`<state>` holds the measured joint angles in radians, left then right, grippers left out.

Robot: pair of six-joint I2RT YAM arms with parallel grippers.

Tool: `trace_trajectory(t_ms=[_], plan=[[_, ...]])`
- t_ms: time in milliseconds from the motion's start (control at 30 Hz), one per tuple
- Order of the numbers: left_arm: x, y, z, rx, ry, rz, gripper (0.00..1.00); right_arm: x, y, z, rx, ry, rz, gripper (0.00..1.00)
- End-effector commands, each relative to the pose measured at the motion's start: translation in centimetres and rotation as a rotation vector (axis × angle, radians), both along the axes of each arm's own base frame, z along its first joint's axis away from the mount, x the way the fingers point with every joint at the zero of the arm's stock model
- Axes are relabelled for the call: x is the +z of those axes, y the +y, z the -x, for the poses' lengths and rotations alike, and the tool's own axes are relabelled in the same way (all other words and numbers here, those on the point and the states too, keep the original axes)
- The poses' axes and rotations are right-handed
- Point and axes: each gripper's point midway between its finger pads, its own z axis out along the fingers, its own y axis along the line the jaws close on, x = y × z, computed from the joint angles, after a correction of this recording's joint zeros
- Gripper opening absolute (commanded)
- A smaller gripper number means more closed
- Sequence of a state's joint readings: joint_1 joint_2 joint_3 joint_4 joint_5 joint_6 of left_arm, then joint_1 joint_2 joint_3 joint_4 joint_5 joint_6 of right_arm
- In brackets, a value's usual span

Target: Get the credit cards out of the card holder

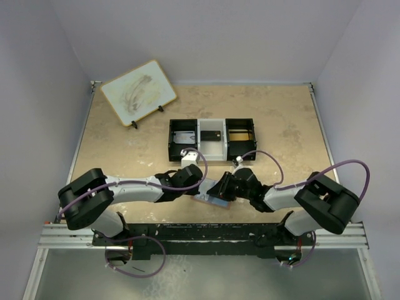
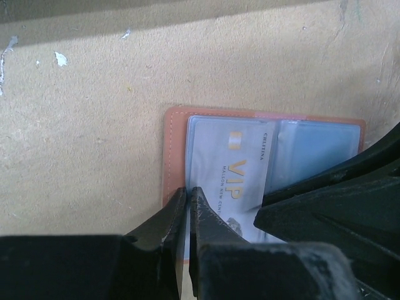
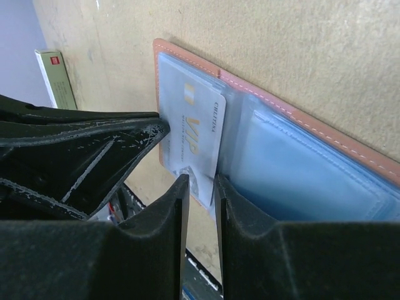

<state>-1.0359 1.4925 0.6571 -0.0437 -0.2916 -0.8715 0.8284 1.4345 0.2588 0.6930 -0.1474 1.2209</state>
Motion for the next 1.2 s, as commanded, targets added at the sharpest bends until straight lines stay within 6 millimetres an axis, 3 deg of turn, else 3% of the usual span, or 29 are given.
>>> trace_trajectory(t_ms=[0, 167, 267, 333, 433, 567, 767, 933, 1167], plan=[[-0.3, -1.3, 1.5, -0.044, 0.021, 0.012, 0.0, -0.1, -0.4, -0.2, -0.059, 0.028, -0.038, 0.27], [-0.1, -2.1, 2.4, -0.048, 0.02, 0.035, 0.0, -0.1, -0.6, -0.5, -0.126, 0.074, -0.077, 0.3], [-0.3, -2.2, 2.9, -0.046, 0.023, 0.039, 0.0, 1.4, 0.0, -0.7, -0.128, 0.037, -0.169, 0.26], [-0.6, -2.0, 3.2, -0.033, 0.023, 0.028, 0.0, 2.8, 0.8, -0.8, -0.075, -0.02, -0.215, 0.2], [-0.9, -1.2, 3.2, 0.0, 0.021, 0.016, 0.0, 3.2, 1.7, -0.8, -0.011, -0.036, -0.202, 0.0], [-1.0, -0.3, 2.9, 0.044, 0.011, -0.002, 0.0, 3.3, 1.6, -0.8, -0.007, -0.041, -0.197, 0.0], [-1.4, 1.7, 2.3, 0.117, -0.016, -0.066, 0.0, 1.8, 0.2, -0.4, -0.017, -0.017, -0.11, 0.0], [-1.5, 2.2, 2.3, 0.134, -0.02, -0.08, 0.0, 0.6, -1.2, 0.7, -0.037, 0.028, -0.1, 0.0], [-1.5, 2.4, 2.2, 0.141, -0.024, -0.084, 0.0, 0.3, -2.6, 0.7, -0.075, 0.029, -0.06, 0.0]])
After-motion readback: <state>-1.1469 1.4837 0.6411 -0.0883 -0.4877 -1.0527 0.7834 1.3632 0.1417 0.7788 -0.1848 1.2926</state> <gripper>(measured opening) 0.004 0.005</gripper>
